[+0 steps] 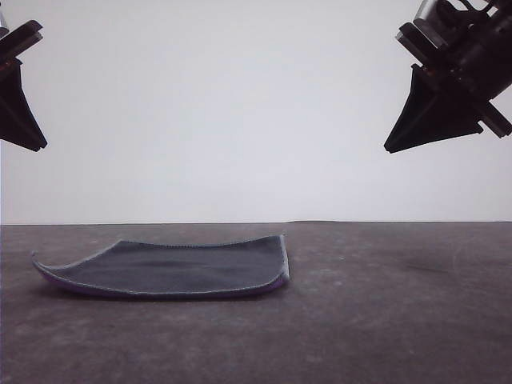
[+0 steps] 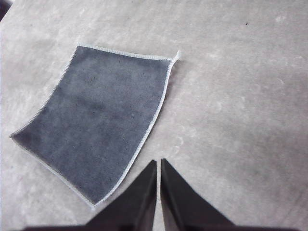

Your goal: Fold clothes

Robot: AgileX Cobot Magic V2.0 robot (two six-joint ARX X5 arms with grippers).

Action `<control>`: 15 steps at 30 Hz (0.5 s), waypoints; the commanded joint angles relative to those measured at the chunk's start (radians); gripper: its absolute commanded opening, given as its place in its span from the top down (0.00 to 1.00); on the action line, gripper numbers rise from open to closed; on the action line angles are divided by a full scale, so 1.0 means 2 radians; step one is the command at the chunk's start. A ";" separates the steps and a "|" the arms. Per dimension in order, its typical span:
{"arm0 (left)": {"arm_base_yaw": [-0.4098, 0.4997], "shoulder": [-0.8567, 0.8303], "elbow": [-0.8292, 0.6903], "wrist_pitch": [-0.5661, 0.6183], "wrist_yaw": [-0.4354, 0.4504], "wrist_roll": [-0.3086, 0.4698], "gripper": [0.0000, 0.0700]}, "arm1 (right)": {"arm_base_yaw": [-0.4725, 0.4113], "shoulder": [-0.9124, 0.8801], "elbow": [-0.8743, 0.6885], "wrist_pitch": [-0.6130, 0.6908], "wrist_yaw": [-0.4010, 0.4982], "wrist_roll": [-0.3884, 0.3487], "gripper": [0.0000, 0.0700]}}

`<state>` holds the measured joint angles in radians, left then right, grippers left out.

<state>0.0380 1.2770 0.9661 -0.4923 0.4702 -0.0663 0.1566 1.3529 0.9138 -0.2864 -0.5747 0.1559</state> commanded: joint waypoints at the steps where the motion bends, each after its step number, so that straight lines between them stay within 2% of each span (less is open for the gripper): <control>1: 0.000 0.004 0.011 0.002 0.003 0.009 0.95 | 0.002 0.006 0.007 0.003 -0.001 -0.007 0.75; 3: 0.000 0.004 0.011 0.001 0.003 0.009 0.83 | 0.002 0.006 0.007 0.002 -0.001 -0.007 0.46; 4: 0.000 0.004 0.011 -0.001 0.003 0.009 0.73 | 0.002 0.006 0.007 0.001 -0.001 -0.007 0.36; 5: 0.000 0.004 0.011 -0.004 0.003 0.009 0.65 | 0.002 0.006 0.007 0.001 -0.001 -0.007 0.30; 6: 0.000 0.004 0.011 -0.006 0.003 0.009 0.58 | 0.002 0.006 0.007 0.000 -0.001 -0.007 0.28; 7: 0.000 0.004 0.011 -0.009 0.003 0.009 0.56 | 0.003 0.006 0.007 0.001 -0.001 -0.007 0.28; 15: 0.000 0.015 0.011 0.012 0.003 0.002 0.55 | 0.005 0.020 0.007 0.018 -0.003 -0.002 0.28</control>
<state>0.0380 1.2838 0.9661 -0.4788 0.4708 -0.0640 0.1612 1.3679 0.9138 -0.2575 -0.5761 0.1542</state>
